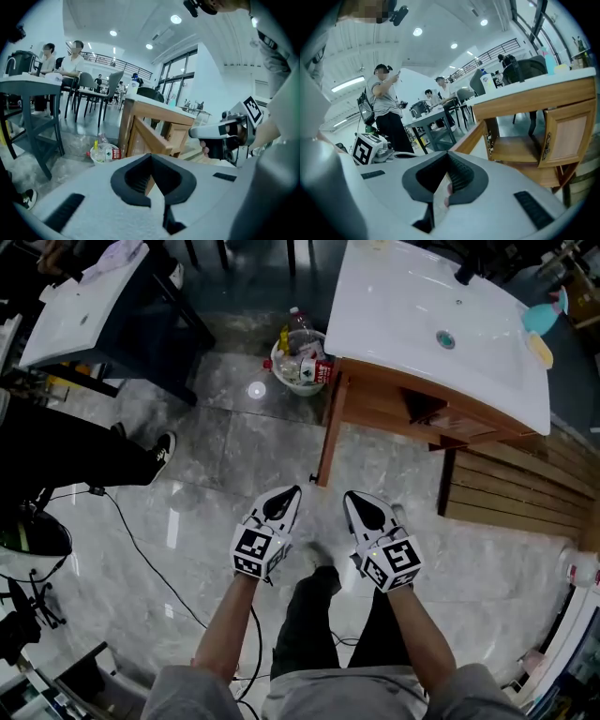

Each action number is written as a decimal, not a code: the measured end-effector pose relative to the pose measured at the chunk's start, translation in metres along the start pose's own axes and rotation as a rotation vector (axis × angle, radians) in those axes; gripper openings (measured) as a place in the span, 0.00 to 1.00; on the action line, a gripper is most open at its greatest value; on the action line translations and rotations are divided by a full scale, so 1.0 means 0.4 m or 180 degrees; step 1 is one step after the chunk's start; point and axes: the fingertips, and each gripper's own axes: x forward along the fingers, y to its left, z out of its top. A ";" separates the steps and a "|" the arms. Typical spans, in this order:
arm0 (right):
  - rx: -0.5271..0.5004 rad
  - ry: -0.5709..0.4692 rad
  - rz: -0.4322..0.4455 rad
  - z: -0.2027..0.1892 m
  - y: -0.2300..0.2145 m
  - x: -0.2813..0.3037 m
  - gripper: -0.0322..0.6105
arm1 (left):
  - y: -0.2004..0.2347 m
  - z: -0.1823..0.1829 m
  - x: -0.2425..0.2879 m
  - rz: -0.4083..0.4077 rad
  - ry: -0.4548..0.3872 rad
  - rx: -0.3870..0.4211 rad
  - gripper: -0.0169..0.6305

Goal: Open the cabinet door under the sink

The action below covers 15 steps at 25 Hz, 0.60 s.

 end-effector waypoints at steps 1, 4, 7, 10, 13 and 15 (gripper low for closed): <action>-0.0029 -0.0035 0.0011 0.029 0.013 -0.016 0.06 | -0.018 0.033 -0.020 0.0018 -0.0047 0.0011 0.04; -0.0095 -0.0131 0.0034 0.115 0.044 -0.067 0.06 | -0.077 0.123 -0.067 0.0060 -0.0129 0.0060 0.04; -0.0156 -0.0196 0.0056 0.187 0.062 -0.118 0.06 | -0.136 0.190 -0.094 0.0088 -0.0161 0.0112 0.04; -0.0234 -0.0238 0.0074 0.237 0.069 -0.153 0.06 | -0.170 0.251 -0.118 0.0216 -0.0243 0.0110 0.04; -0.0234 -0.0318 0.0087 0.287 0.067 -0.189 0.06 | -0.201 0.308 -0.142 0.0356 -0.0384 0.0008 0.04; -0.0250 -0.0351 0.0114 0.320 0.070 -0.214 0.06 | -0.230 0.344 -0.153 0.0408 -0.0427 0.0008 0.04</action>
